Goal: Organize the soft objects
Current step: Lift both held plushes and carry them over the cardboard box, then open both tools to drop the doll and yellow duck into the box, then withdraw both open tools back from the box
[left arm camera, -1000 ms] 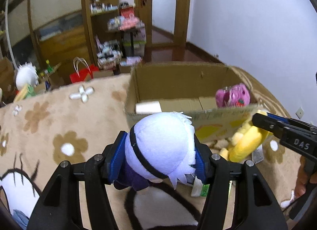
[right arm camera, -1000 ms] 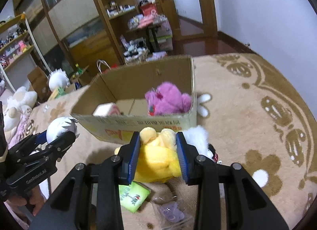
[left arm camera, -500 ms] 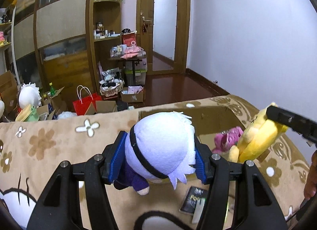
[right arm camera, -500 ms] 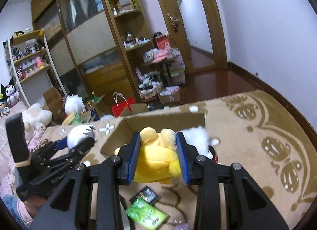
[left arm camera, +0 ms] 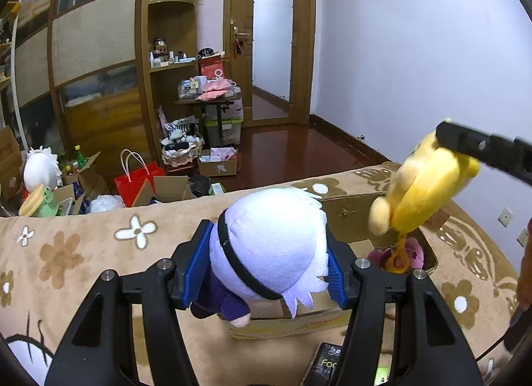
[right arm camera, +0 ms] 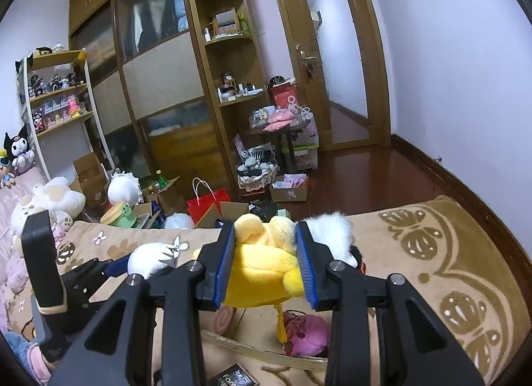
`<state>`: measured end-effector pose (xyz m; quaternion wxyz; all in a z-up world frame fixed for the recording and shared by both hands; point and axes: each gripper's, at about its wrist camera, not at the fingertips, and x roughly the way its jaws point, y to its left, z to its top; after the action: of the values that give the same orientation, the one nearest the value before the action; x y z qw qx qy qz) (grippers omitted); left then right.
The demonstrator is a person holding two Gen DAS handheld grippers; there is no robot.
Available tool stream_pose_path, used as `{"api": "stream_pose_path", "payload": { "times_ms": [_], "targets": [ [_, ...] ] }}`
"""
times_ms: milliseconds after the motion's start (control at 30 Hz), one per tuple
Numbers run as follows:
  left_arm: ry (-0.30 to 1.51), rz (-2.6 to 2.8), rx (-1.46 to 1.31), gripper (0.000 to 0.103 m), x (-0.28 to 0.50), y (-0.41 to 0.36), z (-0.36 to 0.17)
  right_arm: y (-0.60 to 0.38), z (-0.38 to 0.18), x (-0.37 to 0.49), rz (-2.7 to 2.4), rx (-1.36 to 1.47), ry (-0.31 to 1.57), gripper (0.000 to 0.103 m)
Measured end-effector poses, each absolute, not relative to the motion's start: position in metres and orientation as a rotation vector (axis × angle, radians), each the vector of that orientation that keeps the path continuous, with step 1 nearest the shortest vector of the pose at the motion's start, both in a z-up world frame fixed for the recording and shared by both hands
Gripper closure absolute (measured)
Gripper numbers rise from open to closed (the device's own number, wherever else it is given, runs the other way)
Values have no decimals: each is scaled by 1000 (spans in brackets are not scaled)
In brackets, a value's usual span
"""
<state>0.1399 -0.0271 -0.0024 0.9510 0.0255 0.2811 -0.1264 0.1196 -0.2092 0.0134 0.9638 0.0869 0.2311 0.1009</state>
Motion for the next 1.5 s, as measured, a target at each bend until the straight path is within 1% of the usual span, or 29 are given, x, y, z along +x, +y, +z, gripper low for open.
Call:
{"api": "stream_pose_path", "payload": {
  "times_ms": [367,800,867,1000,1100,1167,1233,1267,1300,1400,1467,1500],
  "targets": [
    [604,-311,97,43,148,-41,-29,-211,-31,140,206,193,579,64],
    [570,-364,80,43,143,-42,-27,-214,-41,136,222,237,604,61],
    [569,-370,84,42,144,-44,-28,-216,-43,137,230,253,607,59],
    [591,-370,66,41,152,-44,-34,-221,-47,141,256,295,625,57],
    [619,-367,53,37,160,-42,-40,-225,-48,143,254,302,627,51],
    [619,-359,53,32,161,-41,-43,-226,-49,144,260,301,632,51],
    [617,-345,53,22,162,-39,-44,-225,-50,146,261,295,638,50],
    [614,-338,50,21,163,-37,-44,-225,-50,146,261,295,639,48],
    [614,-332,46,21,163,-36,-44,-225,-51,146,259,295,638,44],
    [630,-320,38,20,165,-30,-45,-226,-49,144,253,299,632,41],
    [643,-307,37,19,164,-28,-46,-228,-48,143,246,302,632,36],
    [648,-300,38,17,164,-26,-47,-229,-47,141,241,305,630,33]
  ]
}}
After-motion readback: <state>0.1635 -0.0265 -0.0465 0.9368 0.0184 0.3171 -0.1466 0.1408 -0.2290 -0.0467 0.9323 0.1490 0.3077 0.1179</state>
